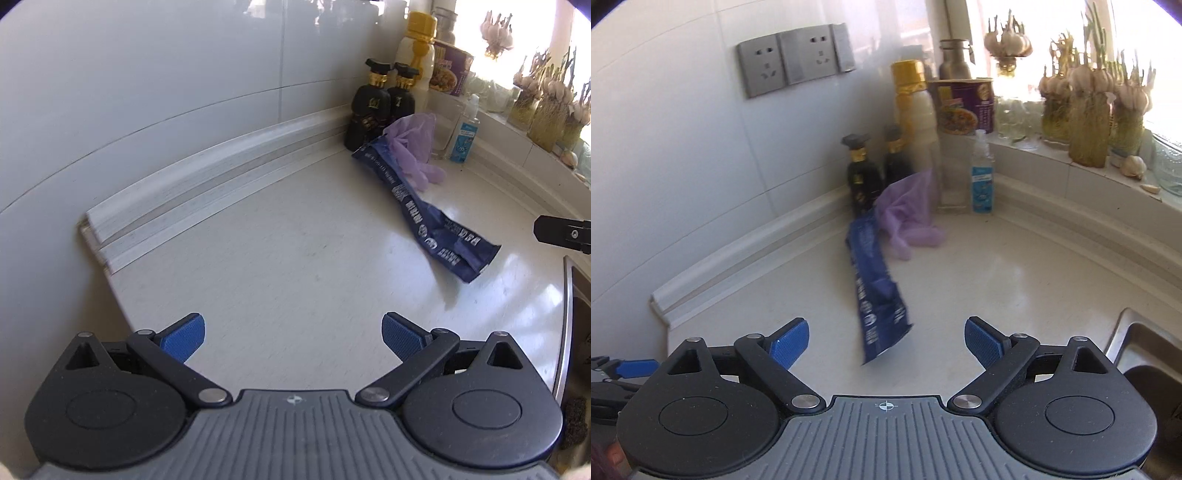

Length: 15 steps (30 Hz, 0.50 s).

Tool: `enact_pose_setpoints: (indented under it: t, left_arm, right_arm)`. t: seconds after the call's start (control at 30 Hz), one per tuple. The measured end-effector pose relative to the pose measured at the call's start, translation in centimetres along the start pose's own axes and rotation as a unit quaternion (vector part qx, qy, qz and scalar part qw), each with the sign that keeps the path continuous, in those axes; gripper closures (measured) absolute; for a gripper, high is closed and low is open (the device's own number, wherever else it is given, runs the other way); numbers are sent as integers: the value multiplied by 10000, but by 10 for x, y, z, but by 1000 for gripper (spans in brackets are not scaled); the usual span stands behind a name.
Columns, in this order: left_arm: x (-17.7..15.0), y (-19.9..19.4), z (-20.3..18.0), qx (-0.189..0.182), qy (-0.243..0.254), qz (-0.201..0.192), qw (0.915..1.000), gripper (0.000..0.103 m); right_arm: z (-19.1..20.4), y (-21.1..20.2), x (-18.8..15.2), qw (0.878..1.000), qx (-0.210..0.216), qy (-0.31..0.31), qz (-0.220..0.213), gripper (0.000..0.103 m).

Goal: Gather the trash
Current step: 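Raise both tools back toward the blue wrapper and purple glove, then grasp the dark blue wrapper with the left gripper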

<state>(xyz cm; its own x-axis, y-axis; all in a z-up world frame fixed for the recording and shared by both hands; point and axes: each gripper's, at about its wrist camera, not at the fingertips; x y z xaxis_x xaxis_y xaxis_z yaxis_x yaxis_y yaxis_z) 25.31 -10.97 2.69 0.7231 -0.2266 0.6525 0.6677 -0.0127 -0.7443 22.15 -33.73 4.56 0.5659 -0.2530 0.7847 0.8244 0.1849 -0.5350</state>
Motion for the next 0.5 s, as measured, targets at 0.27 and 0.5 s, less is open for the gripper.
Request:
enact_pose_setpoints:
  t: [0.27, 0.5]
  left_arm:
    - [48, 32, -56, -135, -63, -280, 9995, 1]
    - [68, 59, -89, -162, -187, -475, 9986, 1]
  right_arm:
    - [-69, 49, 29, 9994, 59, 292, -162, 10]
    - [-99, 101, 45, 9983, 338, 450, -122, 10]
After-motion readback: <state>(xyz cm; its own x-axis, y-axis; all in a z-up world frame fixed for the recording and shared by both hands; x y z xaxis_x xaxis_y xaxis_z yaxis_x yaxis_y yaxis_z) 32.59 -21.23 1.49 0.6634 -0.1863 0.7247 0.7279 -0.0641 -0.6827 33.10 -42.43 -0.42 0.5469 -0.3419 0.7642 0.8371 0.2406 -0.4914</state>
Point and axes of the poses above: each gripper's, at about its wrist camera, not at the fingertips, and y roughly the way its jaws point, z to its left, x to its top, and after that the axes turned 14 degrees about x, right-handed
